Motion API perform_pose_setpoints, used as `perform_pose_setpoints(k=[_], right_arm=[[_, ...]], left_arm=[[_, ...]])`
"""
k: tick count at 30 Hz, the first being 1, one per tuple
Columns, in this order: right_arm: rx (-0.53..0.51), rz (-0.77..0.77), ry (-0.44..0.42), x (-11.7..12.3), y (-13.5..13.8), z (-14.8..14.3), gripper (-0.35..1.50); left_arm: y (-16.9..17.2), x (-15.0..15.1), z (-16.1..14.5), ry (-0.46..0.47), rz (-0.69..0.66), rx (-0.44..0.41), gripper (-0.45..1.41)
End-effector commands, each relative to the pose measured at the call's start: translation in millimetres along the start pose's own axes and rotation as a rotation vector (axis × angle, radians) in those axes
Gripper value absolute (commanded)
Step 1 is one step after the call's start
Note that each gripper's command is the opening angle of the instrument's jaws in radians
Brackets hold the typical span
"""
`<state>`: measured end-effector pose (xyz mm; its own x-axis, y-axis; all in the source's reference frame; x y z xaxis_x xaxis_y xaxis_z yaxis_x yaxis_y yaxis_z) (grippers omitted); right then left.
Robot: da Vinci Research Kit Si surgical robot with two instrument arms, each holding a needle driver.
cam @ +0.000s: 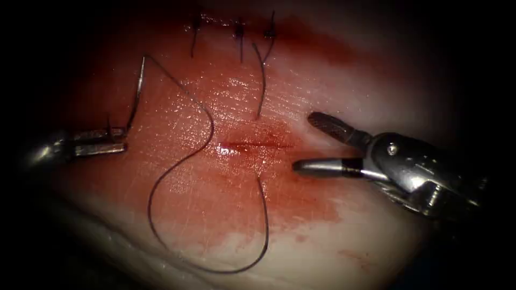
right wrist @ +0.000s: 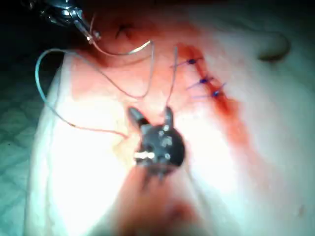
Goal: Wound Closure
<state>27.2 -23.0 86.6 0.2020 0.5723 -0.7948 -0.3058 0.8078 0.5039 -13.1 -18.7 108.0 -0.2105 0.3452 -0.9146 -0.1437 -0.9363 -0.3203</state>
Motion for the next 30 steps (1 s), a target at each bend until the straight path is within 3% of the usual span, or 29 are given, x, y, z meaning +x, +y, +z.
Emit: perform_pose_setpoints(k=[1, 9, 13, 15, 20, 21, 23, 26, 27, 30], right_arm=[[0.005, -0.004, 0.002, -0.7, -0.5, 1.1, 1.2], [0.017, -0.036, -0.035, -1.8, -1.0, 1.4, 1.11], [0.054, -0.069, -0.078, -2.7, -1.7, 1.3, 1.13], [0.109, -0.073, -0.083, -3.1, -2.0, 1.3, 1.05], [0.125, -0.083, -0.097, -3.7, -2.3, 1.4, 1.03], [0.125, -0.083, -0.1, -3.8, -2.3, 1.4, 1.03], [0.125, -0.083, -0.1, -3.8, -2.2, 1.5, 1.03], [0.125, -0.084, -0.1, -3.8, -2.2, 1.5, 1.03], [0.125, -0.085, -0.1, -3.9, -2.2, 1.5, 1.03], [0.125, -0.086, -0.1, -4.0, -2.2, 1.5, 1.03]], left_arm=[[-0.2, -1.5, 0.8, 0.0, -0.009, 0.006, -0.45], [-0.5, -3.8, 1.3, -0.001, -0.025, 0.023, -0.45], [-0.5, -3.7, 1.2, -0.002, -0.027, 0.025, -0.45], [-0.5, -3.7, 1.2, -0.002, -0.027, 0.027, -0.45], [-0.6, -3.7, 1.2, -0.003, -0.027, 0.03, -0.45], [-0.7, -3.7, 1.2, -0.003, -0.034, 0.032, -0.3], [-0.8, -3.7, 1.2, -0.003, -0.052, 0.035, 0.32], [-1.2, -3.4, 1.1, -0.001, -0.127, 0.038, 0.89], [-1.4, -3.0, 0.7, 0.001, -0.173, 0.038, 1.04], [-1.6, -2.4, 0.2, 0.0, -0.185, 0.036, 1.14]])
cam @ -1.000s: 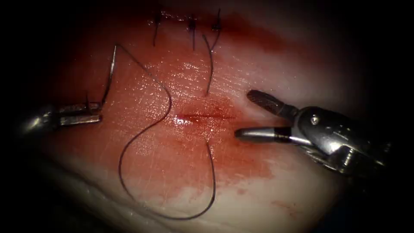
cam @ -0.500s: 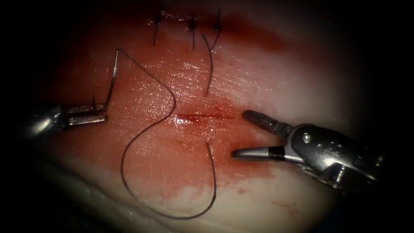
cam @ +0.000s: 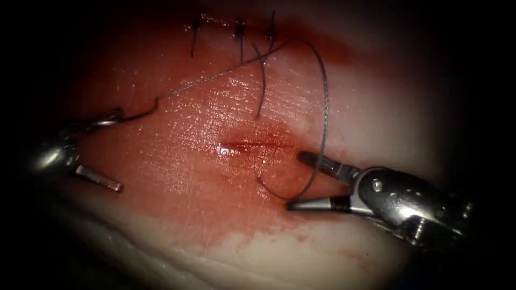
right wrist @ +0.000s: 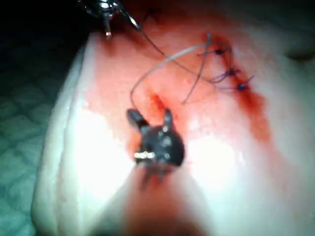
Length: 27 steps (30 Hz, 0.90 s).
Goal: Wound Closure
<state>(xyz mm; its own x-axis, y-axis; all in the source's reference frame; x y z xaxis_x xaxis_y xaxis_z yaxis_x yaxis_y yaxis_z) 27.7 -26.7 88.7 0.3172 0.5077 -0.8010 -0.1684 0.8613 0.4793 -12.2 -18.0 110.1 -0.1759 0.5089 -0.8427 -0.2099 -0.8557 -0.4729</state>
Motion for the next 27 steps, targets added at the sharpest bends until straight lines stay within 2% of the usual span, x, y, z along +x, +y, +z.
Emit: perform_pose_setpoints(k=[1, 10, 15, 22, 27], right_arm=[[0.002, -0.001, 0.002, -0.2, 0.0, 0.9, 1.03], [0.001, -0.005, 0.002, -0.5, -0.2, 1.3, 1.03], [0.001, -0.007, 0.002, -0.7, -0.3, 1.4, 1.03], [0.002, -0.009, 0.002, -0.8, -0.4, 1.5, 1.03], [0.003, -0.011, -0.001, -1.0, -0.5, 1.5, 1.03]], left_arm=[[-0.2, 0.0, 0.2, -0.003, -0.009, 0.014, 1.16], [0.2, 4.3, -1.4, -0.016, -0.063, 0.073, 1.06], [-0.2, 6.5, -3.1, -0.019, -0.095, 0.108, 0.91], [-0.8, 10.2, -6.0, -0.058, -0.032, 0.19, 0.89], [-1.1, 12.1, -6.4, -0.088, 0.018, 0.232, 0.89]])
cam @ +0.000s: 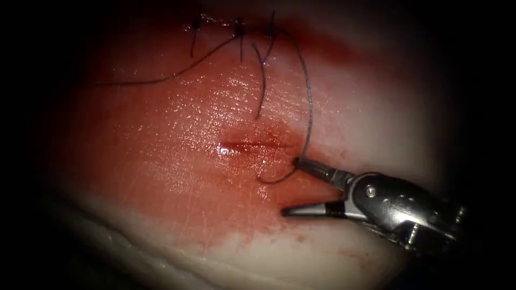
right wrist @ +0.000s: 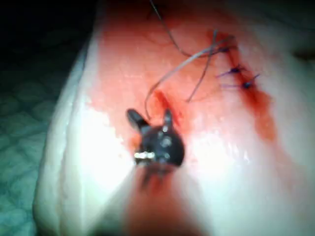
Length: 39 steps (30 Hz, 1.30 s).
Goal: Wound Closure
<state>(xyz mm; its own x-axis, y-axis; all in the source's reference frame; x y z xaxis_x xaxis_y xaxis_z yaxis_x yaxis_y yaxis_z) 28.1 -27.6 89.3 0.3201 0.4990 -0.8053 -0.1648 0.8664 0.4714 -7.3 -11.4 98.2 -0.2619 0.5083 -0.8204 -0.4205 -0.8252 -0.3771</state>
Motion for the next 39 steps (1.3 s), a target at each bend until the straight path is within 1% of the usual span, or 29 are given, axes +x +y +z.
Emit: perform_pose_setpoints(k=[1, 7, 13, 17, 18, 20, 23, 29, 35, 39], right_arm=[[0.003, -0.001, 0.0, -0.2, 0.0, 0.9, 1.03], [0.003, -0.002, 0.0, -0.3, -0.1, 1.0, 1.03], [0.004, -0.003, -0.003, -0.3, -0.1, 1.0, 1.03], [0.005, -0.003, -0.003, -0.4, -0.1, 1.0, 1.03], [0.005, -0.003, -0.003, -0.4, -0.1, 1.0, 1.03], [0.005, -0.003, -0.003, -0.3, -0.1, 1.0, 1.03], [0.005, -0.003, -0.003, -0.3, -0.2, 1.0, 1.01], [0.007, -0.004, -0.003, -0.3, -0.3, 1.0, 1.01], [0.008, -0.004, -0.003, -0.4, -0.4, 1.0, 1.01], [0.009, -0.005, -0.003, -0.4, -0.4, 1.1, 1.01]], left_arm=[[0.0, 0.1, 0.9, -0.003, 0.007, 0.001, 0.88], [0.3, 3.6, 1.7, -0.001, 0.064, -0.015, 0.88], [0.0, 8.1, 2.7, 0.047, 0.078, 0.003, 0.88], [0.6, 8.5, 3.6, 0.061, 0.076, -0.008, 0.84], [1.1, 8.2, 4.1, 0.069, 0.08, -0.022, 0.84], [2.9, 6.8, 5.4, 0.068, 0.104, -0.063, 0.77], [5.8, 4.4, 8.0, 0.02, 0.132, -0.142, 0.74], [9.5, 0.3, 12.7, -0.074, 0.135, -0.209, 0.74], [10.9, -3.0, 14.8, -0.146, 0.105, -0.259, 0.74], [10.8, -4.1, 15.3, -0.157, 0.078, -0.271, 0.72]])
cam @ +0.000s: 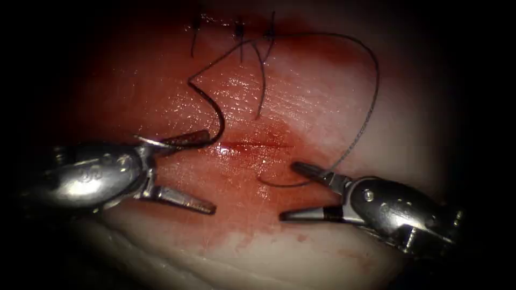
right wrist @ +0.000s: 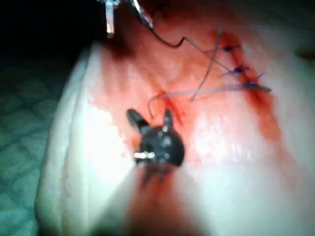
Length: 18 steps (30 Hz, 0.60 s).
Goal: Wound Closure
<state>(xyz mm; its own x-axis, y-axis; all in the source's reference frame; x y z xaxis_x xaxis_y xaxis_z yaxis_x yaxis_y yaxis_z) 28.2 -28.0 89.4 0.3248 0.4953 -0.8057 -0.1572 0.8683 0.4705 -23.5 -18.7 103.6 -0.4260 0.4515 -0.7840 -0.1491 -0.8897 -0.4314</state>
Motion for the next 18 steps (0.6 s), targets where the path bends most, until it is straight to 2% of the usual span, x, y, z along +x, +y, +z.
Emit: perform_pose_setpoints(k=[1, 5, 9, 13, 15, 18], right_arm=[[0.002, -0.002, 0.001, -0.2, 0.0, 1.0, 1.01], [0.003, -0.004, -0.005, -0.4, -0.2, 1.2, 1.01], [0.005, -0.004, -0.005, -0.4, -0.3, 1.2, 1.01], [0.005, -0.004, -0.005, -0.4, -0.3, 1.3, 1.01], [0.005, -0.005, -0.005, -0.4, -0.4, 1.4, 1.01], [0.005, -0.005, -0.005, -0.4, -0.4, 1.4, 1.01]], left_arm=[[-0.2, -0.3, 0.7, 0.001, -0.008, 0.004, 0.72], [-0.4, -1.3, 0.1, -0.028, -0.04, 0.028, 0.69], [-0.4, -3.5, -0.7, -0.103, -0.115, 0.049, 0.56], [0.0, -7.5, -0.8, -0.231, -0.218, 0.04, 0.56], [0.6, -11.3, -0.2, -0.346, -0.28, 0.019, 0.54], [0.9, -13.8, 0.2, -0.412, -0.313, 0.014, 0.54]])
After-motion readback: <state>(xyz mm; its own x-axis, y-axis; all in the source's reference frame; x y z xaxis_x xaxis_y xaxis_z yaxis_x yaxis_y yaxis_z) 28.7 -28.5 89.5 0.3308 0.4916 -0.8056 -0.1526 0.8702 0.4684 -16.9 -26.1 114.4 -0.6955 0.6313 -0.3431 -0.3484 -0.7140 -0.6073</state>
